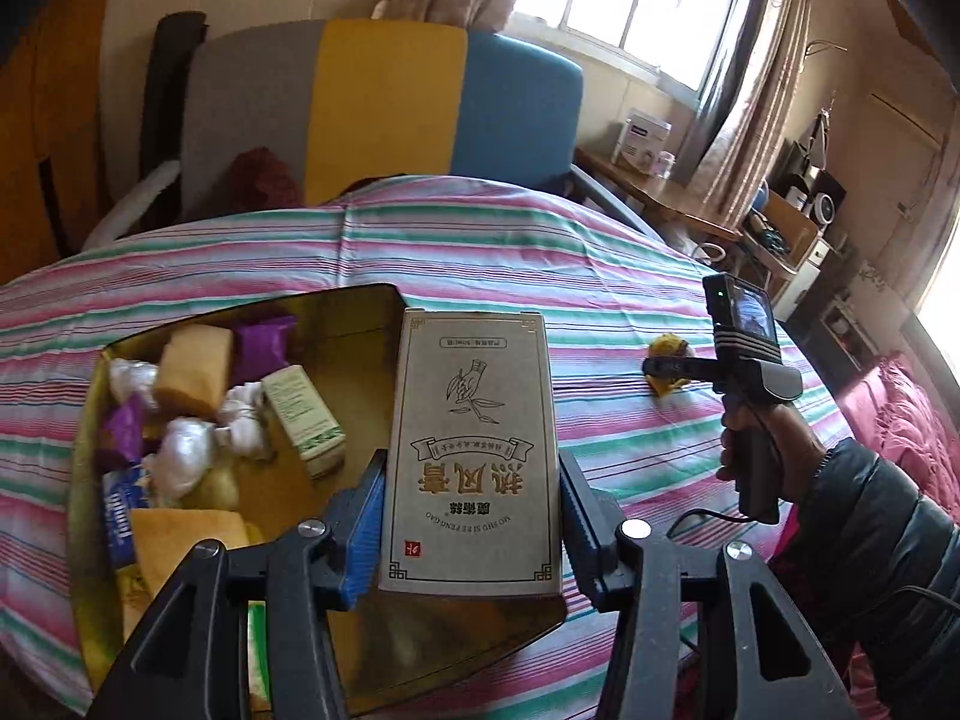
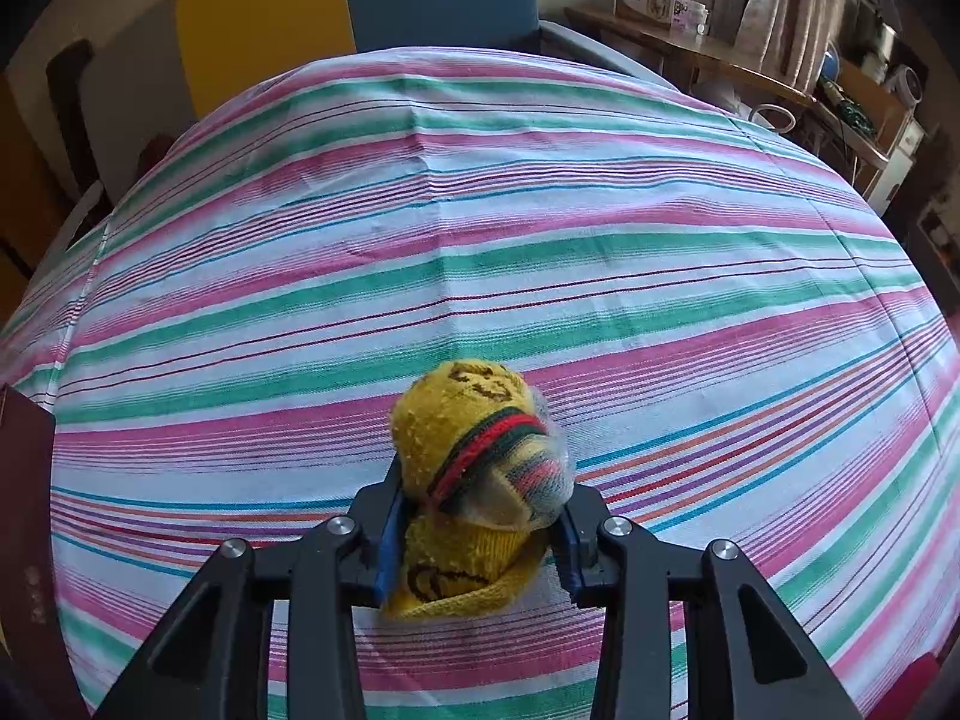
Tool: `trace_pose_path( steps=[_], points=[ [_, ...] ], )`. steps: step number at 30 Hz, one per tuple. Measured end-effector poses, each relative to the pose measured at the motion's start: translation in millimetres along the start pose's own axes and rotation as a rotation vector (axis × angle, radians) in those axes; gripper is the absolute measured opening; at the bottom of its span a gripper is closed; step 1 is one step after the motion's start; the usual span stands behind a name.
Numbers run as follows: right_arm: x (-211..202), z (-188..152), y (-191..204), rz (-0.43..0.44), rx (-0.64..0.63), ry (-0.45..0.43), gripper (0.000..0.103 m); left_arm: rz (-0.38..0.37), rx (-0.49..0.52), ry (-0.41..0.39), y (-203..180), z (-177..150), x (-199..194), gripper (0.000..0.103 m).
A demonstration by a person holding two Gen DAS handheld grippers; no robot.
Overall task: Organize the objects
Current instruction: 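Carry the white box over the gold tray with the left tool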
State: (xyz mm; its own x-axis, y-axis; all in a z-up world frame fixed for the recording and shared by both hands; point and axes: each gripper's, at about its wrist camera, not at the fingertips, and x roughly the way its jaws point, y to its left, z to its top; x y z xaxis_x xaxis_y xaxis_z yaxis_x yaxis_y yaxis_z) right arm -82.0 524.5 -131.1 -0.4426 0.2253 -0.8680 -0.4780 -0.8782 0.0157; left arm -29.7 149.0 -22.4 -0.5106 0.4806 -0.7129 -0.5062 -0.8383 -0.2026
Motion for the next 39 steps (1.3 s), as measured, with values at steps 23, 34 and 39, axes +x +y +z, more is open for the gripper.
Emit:
trace_pose_path(
  steps=[23, 34, 39],
  points=[
    [-6, -8, 13, -0.074, -0.093, -0.043, 0.041, 0.089, -0.079, 0.008, 38, -24, -10, 0.052],
    [-7, -10, 14, -0.084, -0.114, -0.054, 0.040, 0.100, -0.096, 0.025, 49, -30, -8, 0.052],
    [-7, -10, 14, -0.083, -0.118, -0.055, 0.040, 0.117, -0.153, 0.017, 77, -35, -21, 0.052]
  ],
)
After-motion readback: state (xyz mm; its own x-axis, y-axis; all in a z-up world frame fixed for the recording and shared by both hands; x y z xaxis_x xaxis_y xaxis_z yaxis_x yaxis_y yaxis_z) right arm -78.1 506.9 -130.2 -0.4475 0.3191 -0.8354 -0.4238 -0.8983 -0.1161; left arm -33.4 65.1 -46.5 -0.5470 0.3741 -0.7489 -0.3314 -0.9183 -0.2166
